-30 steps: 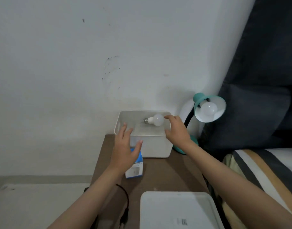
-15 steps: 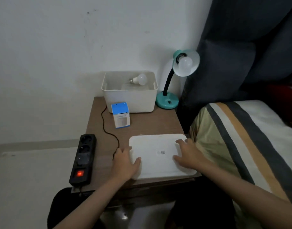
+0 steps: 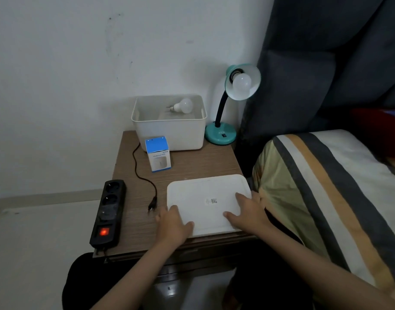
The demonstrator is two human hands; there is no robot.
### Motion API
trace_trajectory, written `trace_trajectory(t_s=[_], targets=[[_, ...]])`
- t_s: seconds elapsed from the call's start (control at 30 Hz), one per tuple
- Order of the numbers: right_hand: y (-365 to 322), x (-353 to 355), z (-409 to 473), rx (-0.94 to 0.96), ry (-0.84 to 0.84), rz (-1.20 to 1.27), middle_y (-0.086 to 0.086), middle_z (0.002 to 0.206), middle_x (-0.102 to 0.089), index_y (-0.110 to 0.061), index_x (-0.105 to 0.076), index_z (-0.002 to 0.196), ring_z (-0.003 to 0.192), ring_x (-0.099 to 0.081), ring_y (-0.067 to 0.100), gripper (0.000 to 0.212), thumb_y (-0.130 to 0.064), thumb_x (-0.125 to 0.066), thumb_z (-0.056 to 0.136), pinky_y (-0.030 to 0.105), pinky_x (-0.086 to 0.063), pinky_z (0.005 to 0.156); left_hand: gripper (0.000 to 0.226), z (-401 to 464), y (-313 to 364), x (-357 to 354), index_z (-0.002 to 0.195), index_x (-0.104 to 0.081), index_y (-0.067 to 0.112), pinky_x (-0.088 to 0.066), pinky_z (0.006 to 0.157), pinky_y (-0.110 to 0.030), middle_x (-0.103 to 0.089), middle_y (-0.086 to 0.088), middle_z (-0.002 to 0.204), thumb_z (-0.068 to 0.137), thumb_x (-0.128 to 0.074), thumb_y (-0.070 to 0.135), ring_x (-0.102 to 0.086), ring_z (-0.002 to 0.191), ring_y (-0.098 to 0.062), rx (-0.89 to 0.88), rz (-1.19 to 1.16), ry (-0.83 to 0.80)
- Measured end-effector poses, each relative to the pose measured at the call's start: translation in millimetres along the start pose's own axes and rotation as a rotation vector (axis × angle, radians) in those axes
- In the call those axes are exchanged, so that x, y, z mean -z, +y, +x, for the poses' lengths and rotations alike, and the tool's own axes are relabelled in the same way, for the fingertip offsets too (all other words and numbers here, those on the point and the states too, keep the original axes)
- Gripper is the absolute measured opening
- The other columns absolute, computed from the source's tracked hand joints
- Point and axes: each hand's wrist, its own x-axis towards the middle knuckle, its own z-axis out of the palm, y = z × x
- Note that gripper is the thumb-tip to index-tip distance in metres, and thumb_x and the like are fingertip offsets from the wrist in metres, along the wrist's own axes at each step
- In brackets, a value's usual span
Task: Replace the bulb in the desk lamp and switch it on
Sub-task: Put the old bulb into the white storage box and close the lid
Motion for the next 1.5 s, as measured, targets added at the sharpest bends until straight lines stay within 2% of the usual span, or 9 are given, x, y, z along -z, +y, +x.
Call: trace_trajectory(t_s=[0.17,0.33,0.77,0.97,1.0,1.07,1.13,1.43,1.5], targets=[[-22.5,36.3,2.1,0.093,0.174,0.017,0.017,0.138,-0.033,-0.022,-0.042,0.131,0.129,-0.023,0.035,0.077,-0.066,-0.054,0.069,0.039,-0.034,0.097,0.050,-1.0,14.3,37.4,0.116,-0.053,0.007,-0.037,0.098,-0.037,-0.033,-0.010,0.133,0.074,-0.072,0.026,-0.029,0.123,-0.030,-0.079,-0.175,0.208],[-79.2,88.6,35.4,0.205,0.307,0.043,0.015,0.137,-0.029,-0.020,-0.045,0.129,0.121,-0.024,0.034,0.068,-0.058,-0.061,0.074,0.039,-0.035,0.096,0.055,36.2,35.2,98.1,0.118,-0.056,0.004,-0.033,0.101,-0.035,-0.035,-0.011,0.133,0.071,-0.076,0.023,-0.030,0.127,-0.029,-0.137,-0.247,0.339],[-208.0,136.2,202.3,0.200,0.185,0.076,0.014,0.126,-0.036,-0.016,-0.052,0.098,0.116,-0.029,0.033,0.051,-0.059,-0.061,0.072,0.037,-0.036,0.074,0.066,210.2,50.0,205.7,0.123,-0.053,0.000,-0.041,0.099,-0.038,-0.049,-0.016,0.135,0.068,-0.079,0.027,-0.048,0.123,-0.030,-0.078,-0.295,0.364],[-216.5,129.7,232.3,0.115,0.175,0.095,0.014,0.128,-0.036,-0.012,-0.054,0.099,0.119,-0.027,0.035,0.052,-0.056,-0.063,0.073,0.038,-0.038,0.076,0.044,249.0,53.8,205.9,0.103,-0.063,0.004,-0.044,0.084,-0.033,-0.058,-0.014,0.111,0.067,-0.080,0.023,-0.055,0.107,-0.027,-0.076,-0.304,0.296],[-216.2,128.1,235.1,0.100,0.171,0.101,0.015,0.128,-0.035,-0.012,-0.053,0.098,0.120,-0.027,0.036,0.052,-0.055,-0.064,0.073,0.038,-0.039,0.078,0.031,254.5,52.8,204.6,0.088,-0.063,0.011,-0.044,0.078,-0.033,-0.058,-0.010,0.099,0.066,-0.080,0.024,-0.057,0.095,-0.024,-0.062,-0.301,0.289],[-215.1,123.3,238.3,0.084,0.161,0.096,0.015,0.128,-0.035,-0.012,-0.051,0.096,0.120,-0.027,0.037,0.050,-0.055,-0.064,0.073,0.038,-0.038,0.078,0.043,262.4,50.5,200.5,0.059,-0.038,0.027,-0.033,0.057,-0.026,-0.040,0.005,0.070,0.064,-0.081,0.025,-0.041,0.062,-0.010,-0.065,-0.293,0.291],[-214.6,117.6,240.2,0.089,0.162,0.092,0.015,0.129,-0.034,-0.012,-0.052,0.100,0.120,-0.026,0.037,0.051,-0.055,-0.062,0.075,0.038,-0.039,0.078,0.057,269.5,46.4,196.6,0.057,-0.024,0.029,-0.021,0.051,-0.023,-0.024,0.012,0.063,0.063,-0.081,0.025,-0.025,0.054,-0.003,-0.074,-0.282,0.288],[-217.3,110.5,245.1,0.110,0.195,0.032,0.017,0.135,-0.031,-0.012,-0.049,0.116,0.121,-0.026,0.040,0.057,-0.057,-0.054,0.080,0.046,-0.041,0.094,0.054,281.3,44.8,198.8,0.056,-0.025,0.026,-0.034,0.074,-0.030,-0.027,0.011,0.064,0.069,-0.076,0.029,-0.041,0.082,-0.020,-0.086,-0.129,0.263],[-213.9,103.7,244.9,0.132,0.246,-0.009,0.020,0.138,-0.030,-0.013,-0.047,0.121,0.121,-0.027,0.041,0.059,-0.058,-0.049,0.083,0.047,-0.039,0.095,0.036,282.9,44.6,199.5,0.061,-0.042,0.019,-0.039,0.080,-0.032,-0.043,0.003,0.075,0.074,-0.071,0.035,-0.046,0.090,-0.024,-0.105,-0.043,0.213]])
